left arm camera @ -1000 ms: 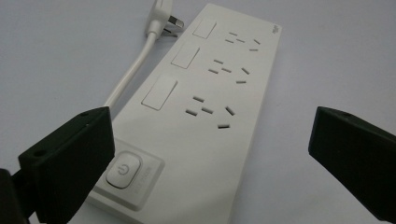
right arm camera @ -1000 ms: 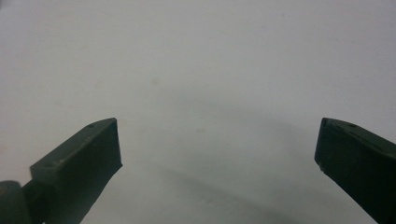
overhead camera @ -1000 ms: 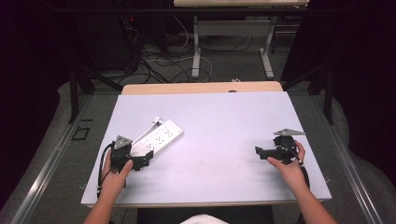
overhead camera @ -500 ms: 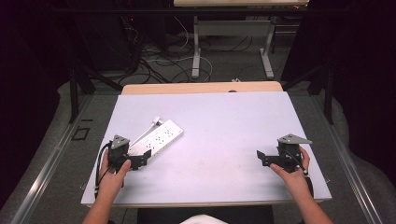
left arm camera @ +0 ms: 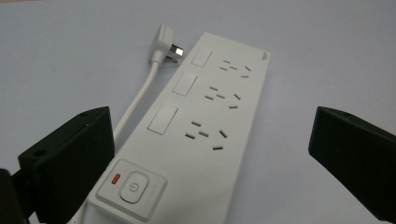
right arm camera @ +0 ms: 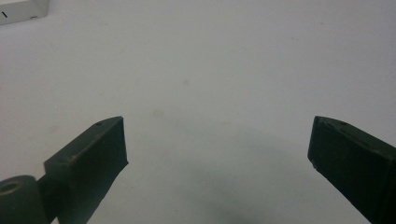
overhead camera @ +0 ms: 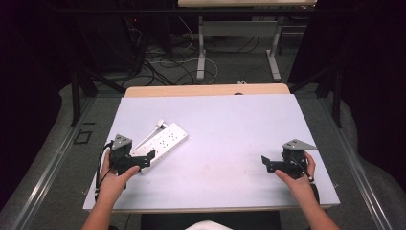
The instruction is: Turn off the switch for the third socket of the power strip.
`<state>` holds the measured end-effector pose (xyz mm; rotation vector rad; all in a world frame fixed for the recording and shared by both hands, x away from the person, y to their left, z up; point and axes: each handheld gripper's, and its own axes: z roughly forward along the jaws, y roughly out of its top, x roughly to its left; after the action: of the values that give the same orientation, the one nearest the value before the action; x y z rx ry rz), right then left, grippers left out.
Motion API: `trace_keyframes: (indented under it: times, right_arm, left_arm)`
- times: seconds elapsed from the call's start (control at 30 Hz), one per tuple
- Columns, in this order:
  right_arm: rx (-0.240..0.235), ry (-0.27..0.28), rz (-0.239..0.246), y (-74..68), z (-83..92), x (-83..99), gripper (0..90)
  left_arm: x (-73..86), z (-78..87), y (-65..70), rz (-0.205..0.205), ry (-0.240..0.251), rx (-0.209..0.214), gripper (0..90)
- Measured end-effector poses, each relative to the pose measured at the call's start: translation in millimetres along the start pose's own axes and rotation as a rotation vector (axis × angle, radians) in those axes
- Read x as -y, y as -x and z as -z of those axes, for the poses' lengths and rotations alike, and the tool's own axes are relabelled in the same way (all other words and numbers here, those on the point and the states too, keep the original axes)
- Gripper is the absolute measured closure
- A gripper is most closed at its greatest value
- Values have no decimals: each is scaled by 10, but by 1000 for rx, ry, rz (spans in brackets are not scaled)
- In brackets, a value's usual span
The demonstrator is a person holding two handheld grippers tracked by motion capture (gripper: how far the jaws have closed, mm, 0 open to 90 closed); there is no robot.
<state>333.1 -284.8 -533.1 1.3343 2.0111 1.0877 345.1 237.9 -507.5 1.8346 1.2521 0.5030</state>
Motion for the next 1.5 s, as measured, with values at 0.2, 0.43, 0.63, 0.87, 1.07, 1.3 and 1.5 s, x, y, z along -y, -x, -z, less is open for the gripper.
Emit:
trace_keyframes:
  times: [0.2, 0.43, 0.63, 0.87, 1.07, 1.3, 1.5]
  right_arm:
    - [-2, -3, -16, -19, 12, -2, 56]
    - [6, 3, -21, -6, 26, 1, 65]
    - [7, 4, -21, 2, 28, 6, 67]
    - [15, 2, -17, 16, 35, 8, 67]
    - [11, 3, -13, 15, 41, 9, 60]
    - [-6, 4, -18, 10, 50, 6, 11]
    - [-12, -3, -28, -3, 47, 5, 0]
  left_arm:
    - [-78, -3, 7, 6, -1, 10, 3]
    - [-152, -40, 52, -22, -7, 14, 6]
    - [-245, -57, 76, -45, -22, 5, 26]
    - [-388, -91, 108, -71, -31, -7, 76]
    - [-461, -119, 110, -95, -36, -16, 159]
    - [-544, -180, 113, -106, -58, -39, 200]
    - [-613, -238, 107, -97, -83, -29, 233]
